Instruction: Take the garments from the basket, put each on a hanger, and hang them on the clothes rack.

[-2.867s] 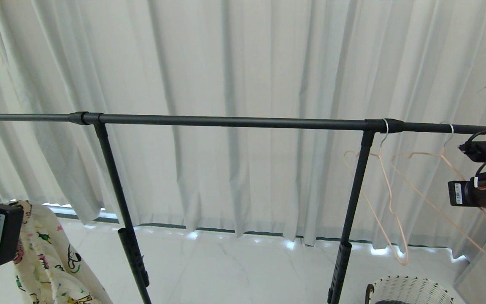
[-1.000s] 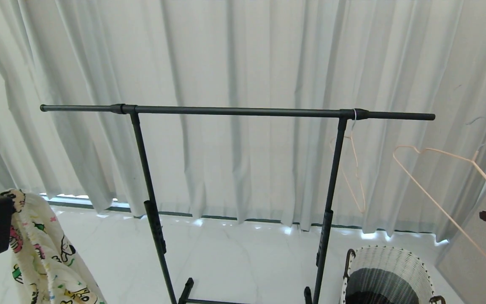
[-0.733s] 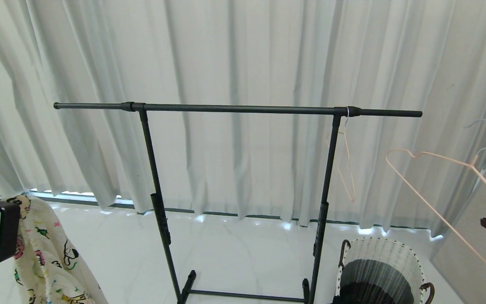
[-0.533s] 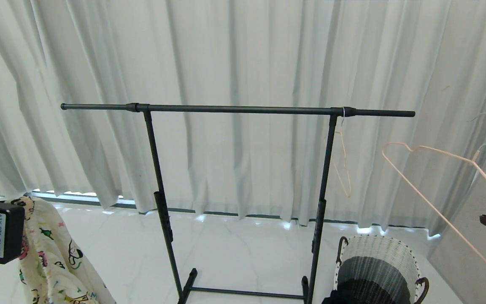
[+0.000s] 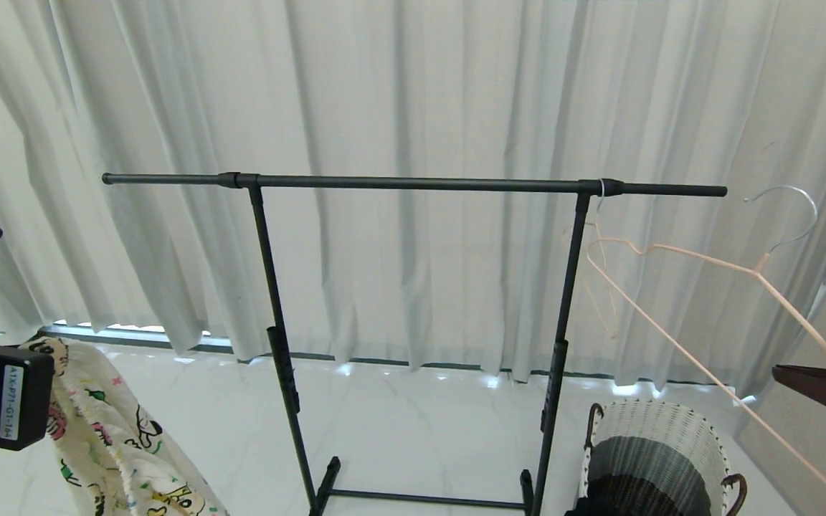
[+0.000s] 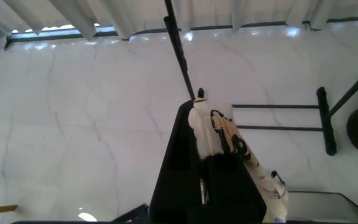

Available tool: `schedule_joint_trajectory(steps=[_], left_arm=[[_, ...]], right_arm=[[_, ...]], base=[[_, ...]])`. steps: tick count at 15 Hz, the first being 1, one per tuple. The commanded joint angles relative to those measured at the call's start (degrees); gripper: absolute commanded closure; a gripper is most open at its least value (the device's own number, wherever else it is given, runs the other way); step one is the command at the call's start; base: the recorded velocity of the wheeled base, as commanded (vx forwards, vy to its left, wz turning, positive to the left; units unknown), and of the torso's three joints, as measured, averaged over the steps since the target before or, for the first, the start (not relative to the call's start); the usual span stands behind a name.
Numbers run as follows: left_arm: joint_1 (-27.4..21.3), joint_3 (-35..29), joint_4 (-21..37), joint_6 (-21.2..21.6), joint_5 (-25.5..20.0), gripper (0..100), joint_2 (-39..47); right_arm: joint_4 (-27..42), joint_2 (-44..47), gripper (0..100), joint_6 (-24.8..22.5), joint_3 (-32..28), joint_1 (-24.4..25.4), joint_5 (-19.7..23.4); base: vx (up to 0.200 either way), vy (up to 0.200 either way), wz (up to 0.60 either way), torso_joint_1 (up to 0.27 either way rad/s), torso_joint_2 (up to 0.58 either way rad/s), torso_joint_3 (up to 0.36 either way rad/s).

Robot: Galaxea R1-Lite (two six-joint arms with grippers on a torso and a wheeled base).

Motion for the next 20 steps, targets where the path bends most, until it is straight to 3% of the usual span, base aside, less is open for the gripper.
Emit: schedule_joint_trajectory(steps=[1,8,11,15,17,20], left_arm=[[0.0,0.0,-0.1,0.0,0.0,100,0.1],[-0.5,0.1,-0.2,0.0,-0.1,100,0.6],[-3.5,0.4,-0.2,0.0,-0.1,100,0.2],[-12.0,3.2,-0.2,0.0,0.0,100,1.9],[-12.7,2.5,-0.6,-0.2,0.1,100,5.6],[-10.5,-0.6,-6.5,-2.3,1.7,100,15.0]], right_arm=[[0.0,0.2,100,0.0,0.0,1.7,0.1],[0.0,1.4,100,0.3,0.4,7.7,2.2],[0.0,1.7,100,0.3,0.8,10.3,4.0],[-0.3,2.7,100,0.6,1.9,18.4,5.5],[-0.4,3.1,100,1.3,2.3,22.3,5.7],[-0.5,3.0,100,7.9,1.9,30.3,7.6]], base=[[0.000,0.200,0.00,0.002,0.00,-0.002],[0.000,0.200,0.00,0.002,0.00,0.004],[0.000,0.000,0.00,0.000,0.00,0.000],[0.000,0.000,0.00,0.000,0.00,0.000],[0.000,0.000,0.00,0.000,0.00,0.000],[0.000,0.000,0.00,0.000,0.00,0.000]])
